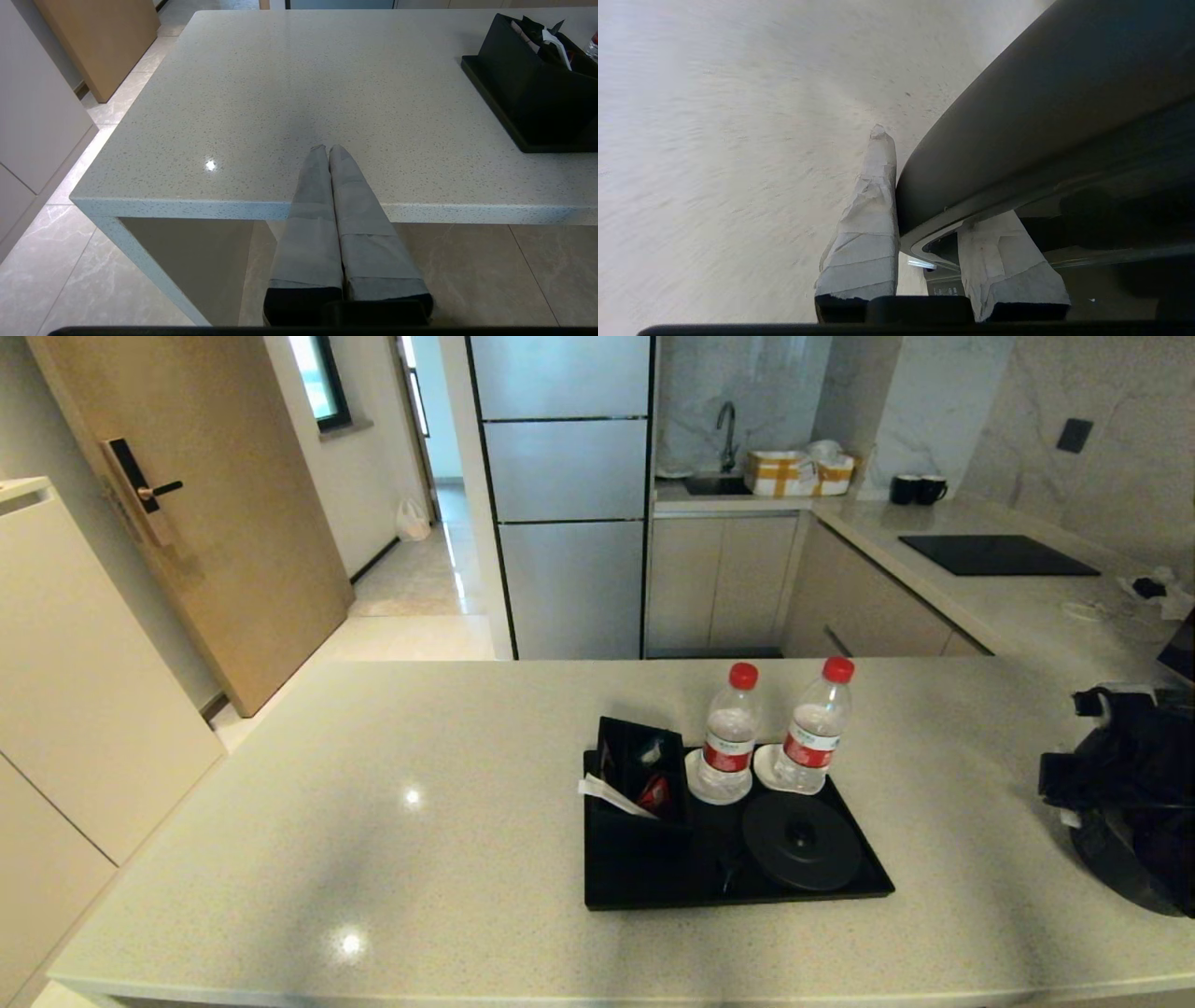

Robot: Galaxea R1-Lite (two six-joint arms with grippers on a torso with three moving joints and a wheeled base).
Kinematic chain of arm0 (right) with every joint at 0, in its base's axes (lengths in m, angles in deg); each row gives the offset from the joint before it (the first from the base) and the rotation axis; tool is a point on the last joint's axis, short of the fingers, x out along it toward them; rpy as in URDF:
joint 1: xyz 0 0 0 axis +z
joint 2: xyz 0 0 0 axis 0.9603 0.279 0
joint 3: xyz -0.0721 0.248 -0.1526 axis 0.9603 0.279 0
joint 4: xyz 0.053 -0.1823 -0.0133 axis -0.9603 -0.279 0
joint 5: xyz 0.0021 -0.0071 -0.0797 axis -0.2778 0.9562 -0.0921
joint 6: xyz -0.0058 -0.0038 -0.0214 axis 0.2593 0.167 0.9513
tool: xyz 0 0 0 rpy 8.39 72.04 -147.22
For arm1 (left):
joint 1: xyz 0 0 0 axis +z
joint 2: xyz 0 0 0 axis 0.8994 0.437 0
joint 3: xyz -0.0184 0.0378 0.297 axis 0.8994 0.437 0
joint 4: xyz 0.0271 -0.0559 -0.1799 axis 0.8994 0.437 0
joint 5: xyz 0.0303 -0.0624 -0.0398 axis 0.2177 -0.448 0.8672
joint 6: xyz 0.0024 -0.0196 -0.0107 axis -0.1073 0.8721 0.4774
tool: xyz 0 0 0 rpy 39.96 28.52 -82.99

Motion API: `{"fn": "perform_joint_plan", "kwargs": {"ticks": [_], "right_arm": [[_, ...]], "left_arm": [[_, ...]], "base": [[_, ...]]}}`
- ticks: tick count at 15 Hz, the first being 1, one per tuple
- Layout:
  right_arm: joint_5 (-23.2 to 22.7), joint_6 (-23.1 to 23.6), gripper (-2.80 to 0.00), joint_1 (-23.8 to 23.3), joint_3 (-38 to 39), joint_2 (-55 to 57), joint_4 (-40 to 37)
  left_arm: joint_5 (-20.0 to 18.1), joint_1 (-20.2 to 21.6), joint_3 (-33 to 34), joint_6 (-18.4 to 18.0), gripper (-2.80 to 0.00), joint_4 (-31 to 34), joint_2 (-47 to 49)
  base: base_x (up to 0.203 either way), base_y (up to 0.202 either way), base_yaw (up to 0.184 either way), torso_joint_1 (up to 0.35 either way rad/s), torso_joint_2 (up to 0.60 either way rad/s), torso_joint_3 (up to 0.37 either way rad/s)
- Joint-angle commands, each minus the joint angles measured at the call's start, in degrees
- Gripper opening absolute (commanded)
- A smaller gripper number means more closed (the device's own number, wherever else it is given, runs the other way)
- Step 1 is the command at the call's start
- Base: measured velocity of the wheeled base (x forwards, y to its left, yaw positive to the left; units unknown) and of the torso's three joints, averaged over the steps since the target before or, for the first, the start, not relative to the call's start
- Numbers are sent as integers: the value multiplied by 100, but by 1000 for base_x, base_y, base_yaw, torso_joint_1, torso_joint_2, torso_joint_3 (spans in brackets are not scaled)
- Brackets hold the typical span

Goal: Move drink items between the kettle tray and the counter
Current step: Place it on the right

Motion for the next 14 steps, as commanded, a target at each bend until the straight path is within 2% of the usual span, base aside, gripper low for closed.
{"fn": "perform_joint_plan", "kwargs": {"ticks": [1,5,9,10,11,14], "right_arm": [[13,21,-280,-141,-452,616,-20],[-40,27,-280,-179,-908,749,-632],[10,18,-280,-170,-942,817,-698],[44,19,-168,-164,-921,846,-641],[48,20,0,-153,-930,819,-648],[-28,-7,0,-161,-811,726,-673]], "left_arm": [[1,2,2,1,-280,3,-2],[1,2,2,1,-280,1,-2],[1,2,2,1,-280,1,-2],[1,2,-6,1,-280,1,-2],[1,2,2,-7,-280,1,-2],[1,2,-6,1,-280,3,-2]], "base": [[0,0,0,0,0,0],[0,0,0,0,0,0],[0,0,0,0,0,0],[0,0,0,0,0,0],[0,0,0,0,0,0],[0,0,0,0,0,0]]}}
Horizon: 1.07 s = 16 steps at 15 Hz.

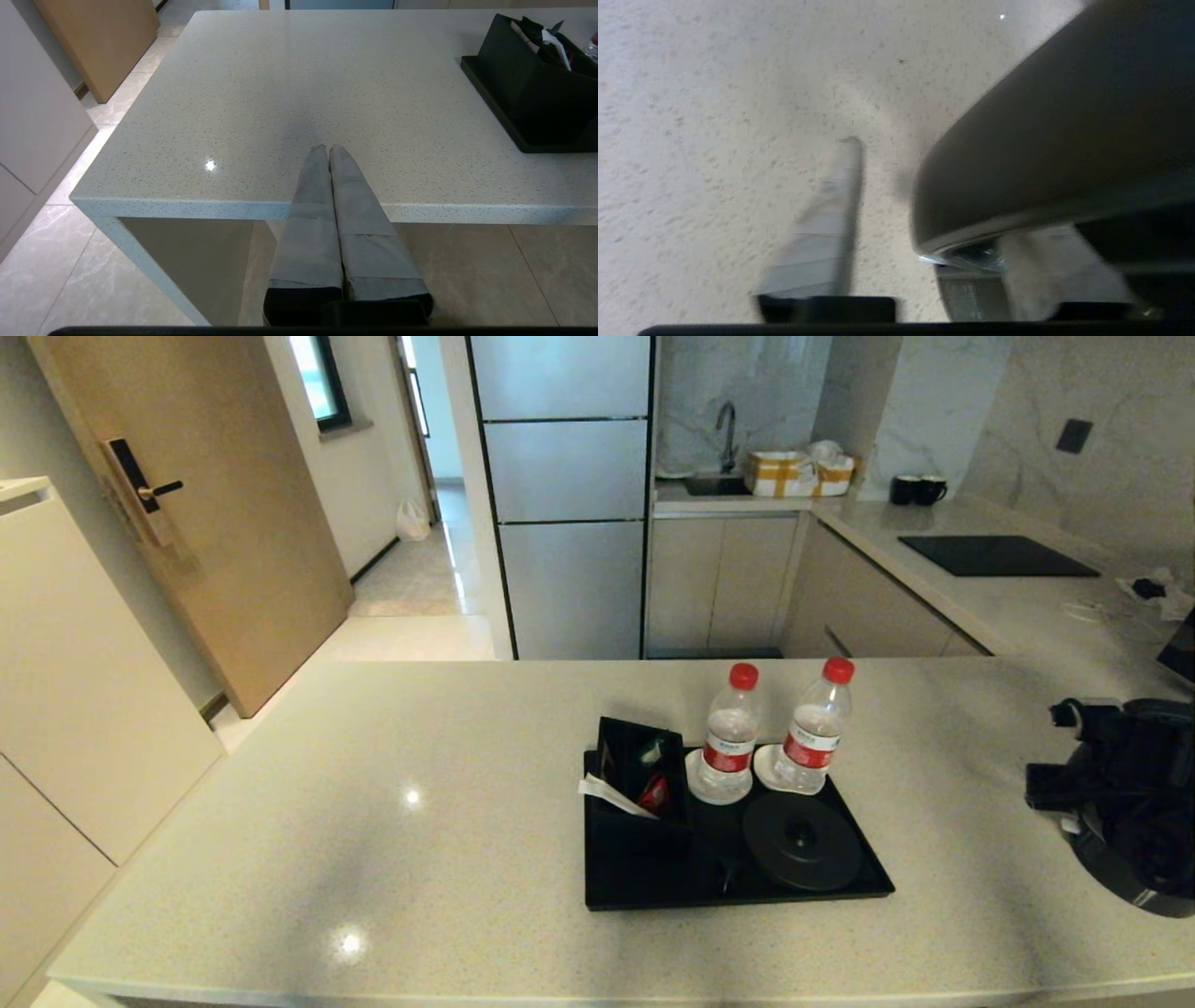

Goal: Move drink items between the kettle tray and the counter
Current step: Place it on the right

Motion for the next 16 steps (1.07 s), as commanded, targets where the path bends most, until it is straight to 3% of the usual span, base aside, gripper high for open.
{"fn": "perform_joint_plan", "kwargs": {"ticks": [1,11,16], "right_arm": [[-28,-5,0,1,119,-119,44],[-526,-360,0,10,1223,-1286,107],[-966,-433,0,54,2022,-2958,-83]], "left_arm": [[1,2,2,1,-280,-3,-2],[1,2,2,1,-280,-3,-2],[1,2,2,1,-280,-3,-2]], "base": [[0,0,0,0,0,0],[0,0,0,0,0,0],[0,0,0,0,0,0]]}}
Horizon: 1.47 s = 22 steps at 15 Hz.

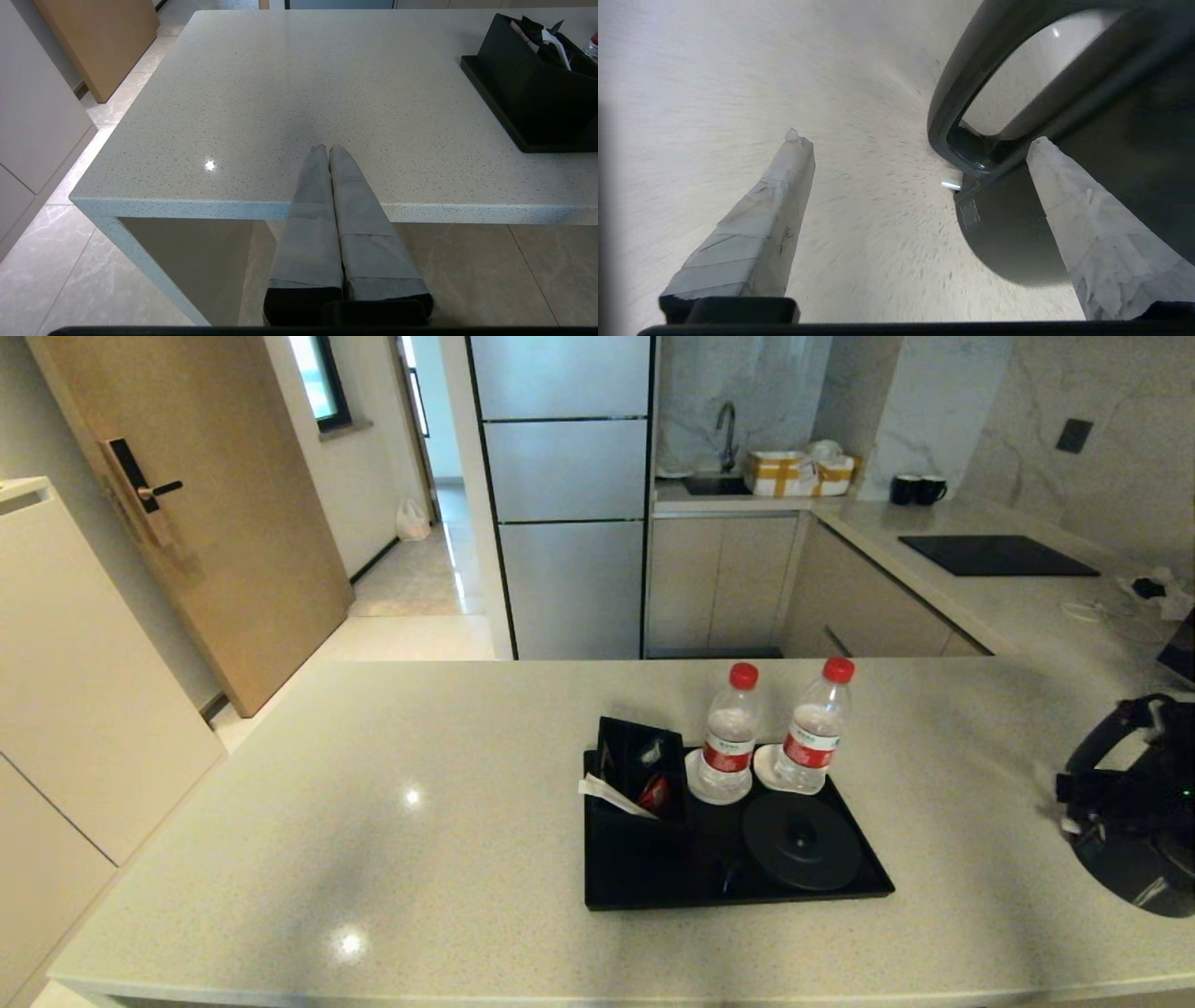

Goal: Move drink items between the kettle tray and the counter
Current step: Place it on the right, then pick up the bottled water

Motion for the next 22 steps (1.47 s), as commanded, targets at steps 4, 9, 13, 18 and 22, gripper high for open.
{"fn": "perform_joint_plan", "kwargs": {"ticks": [4,9,13,18,22], "right_arm": [[-520,15,-280,439,336,-3300,-1886],[-1119,-208,-280,2514,-737,-6283,-7269],[-1147,-984,-280,2864,-1547,-7201,-8992],[-1030,-1838,-280,1693,-2476,-7364,-10255],[-1149,-1918,-280,1315,-2034,-8066,-10640]], "left_arm": [[1,2,0,1,-280,1,-2],[1,2,0,1,-280,1,-2],[1,2,0,1,-280,1,-2],[1,2,-2,-2,-280,1,-2],[1,2,0,1,-280,1,-2]], "base": [[0,0,0,0,0,0],[0,0,0,0,0,0],[0,0,0,0,0,0],[0,0,0,0,0,0],[0,0,0,0,0,0]]}}
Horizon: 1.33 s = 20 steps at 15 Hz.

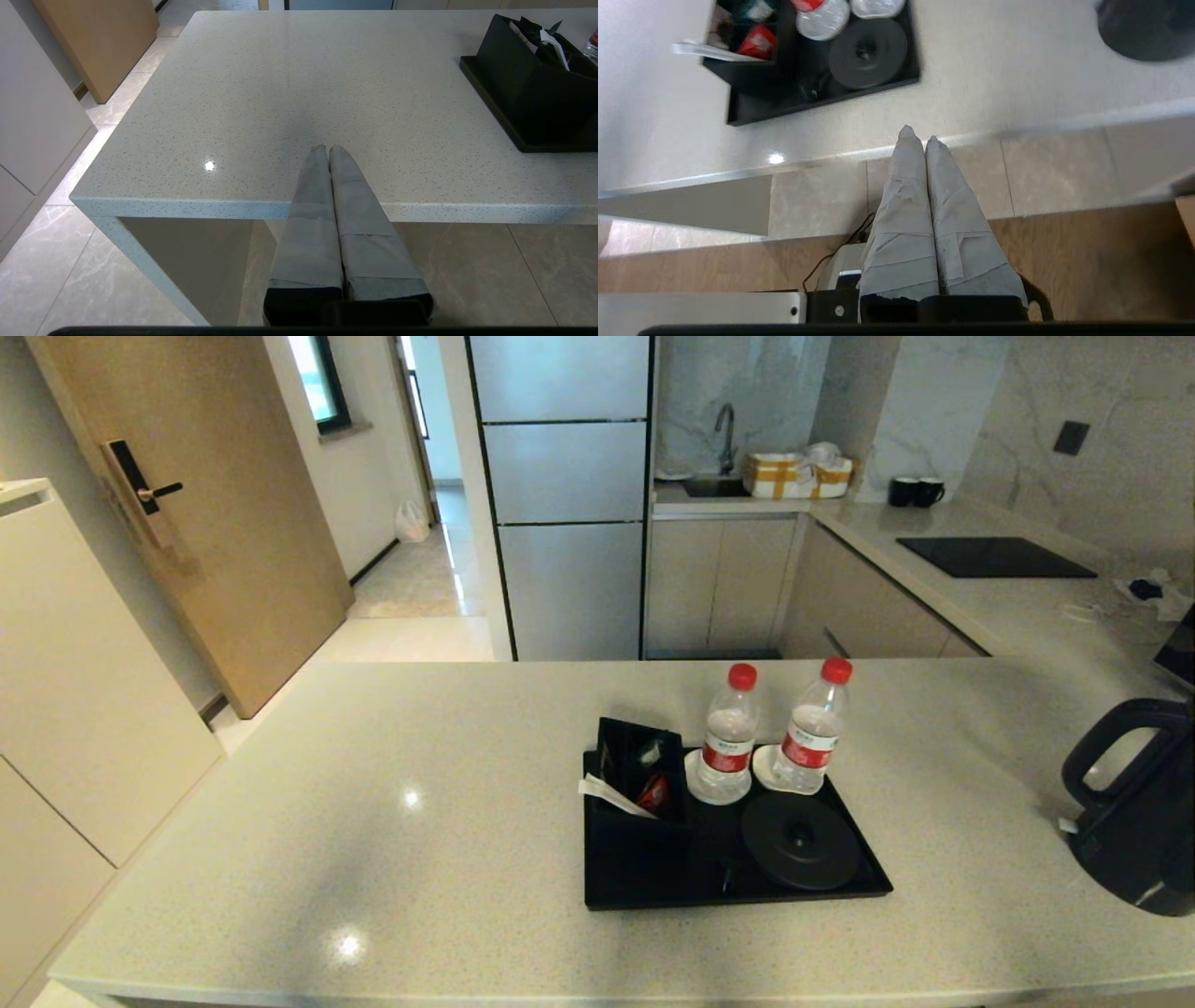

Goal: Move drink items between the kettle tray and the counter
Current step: Pick up the bottled water

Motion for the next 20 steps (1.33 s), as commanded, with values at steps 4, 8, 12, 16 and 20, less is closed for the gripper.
{"fn": "perform_joint_plan", "kwargs": {"ticks": [4,8,12,16,20], "right_arm": [[70,-25,-280,-175,387,-637,-24],[-27,-7,-280,-169,522,-584,235],[-1000,76,-280,-153,697,-282,520],[-1823,440,-280,-147,919,787,1344],[-2080,728,-280,110,1222,2383,2826]], "left_arm": [[1,2,0,1,-280,1,-2],[1,2,2,1,-280,1,-2],[1,2,-6,1,-280,1,-2],[1,2,2,1,-280,4,-2],[1,2,2,1,-280,8,-2]], "base": [[0,0,0,0,0,0],[0,0,0,0,0,0],[0,0,0,0,0,0],[0,0,0,0,0,0],[0,0,0,0,0,0]]}}
